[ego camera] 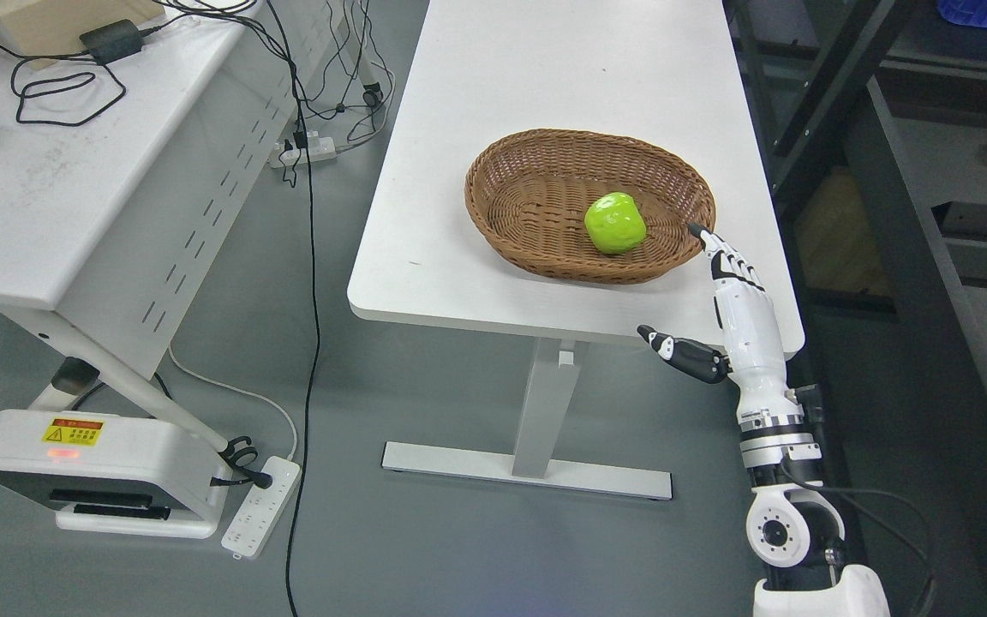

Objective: Place green apple on left shelf middle layer
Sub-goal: 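Reach the right hand into the basket beside the green apple, then close the right hand fingers around the green apple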

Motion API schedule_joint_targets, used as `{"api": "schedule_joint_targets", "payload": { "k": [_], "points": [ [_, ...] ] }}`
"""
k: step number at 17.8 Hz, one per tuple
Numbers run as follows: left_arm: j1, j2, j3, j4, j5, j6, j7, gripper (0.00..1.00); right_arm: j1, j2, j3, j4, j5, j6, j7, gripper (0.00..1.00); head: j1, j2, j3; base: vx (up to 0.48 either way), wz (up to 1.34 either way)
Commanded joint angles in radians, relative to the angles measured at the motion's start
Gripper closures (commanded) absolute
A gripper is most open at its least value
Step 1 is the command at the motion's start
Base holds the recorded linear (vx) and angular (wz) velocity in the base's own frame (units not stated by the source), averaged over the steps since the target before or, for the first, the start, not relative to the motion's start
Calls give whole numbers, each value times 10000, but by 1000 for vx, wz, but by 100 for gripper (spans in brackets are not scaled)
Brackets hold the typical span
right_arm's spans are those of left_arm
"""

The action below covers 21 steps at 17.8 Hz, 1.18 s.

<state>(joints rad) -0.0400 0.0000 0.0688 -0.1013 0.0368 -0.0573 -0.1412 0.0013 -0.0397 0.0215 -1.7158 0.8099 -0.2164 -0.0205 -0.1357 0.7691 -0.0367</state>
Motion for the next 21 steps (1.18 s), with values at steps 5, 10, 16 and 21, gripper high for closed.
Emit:
{"api": "schedule_joint_targets", "payload": {
  "k": [5, 10, 16, 21],
  "points": [
    [1, 175, 2, 0, 0, -10, 1, 0, -1684, 222, 686, 1310, -306, 93, 1675, 0, 0, 0, 0, 105, 60],
    [1, 175, 2, 0, 0, 6, 1, 0, -2512, 222, 1257, 2323, -245, 462, 2138, 0, 0, 0, 0, 50, 114],
    [1, 175, 2, 0, 0, 6, 1, 0, -3647, 214, 1119, 4146, -230, 661, 2169, 0, 0, 0, 0, 20, 0],
    [1, 175, 2, 0, 0, 5, 1, 0, -3864, -324, 1211, 4901, 629, 661, 2169, 0, 0, 0, 0, 29, -45]
  ]
}}
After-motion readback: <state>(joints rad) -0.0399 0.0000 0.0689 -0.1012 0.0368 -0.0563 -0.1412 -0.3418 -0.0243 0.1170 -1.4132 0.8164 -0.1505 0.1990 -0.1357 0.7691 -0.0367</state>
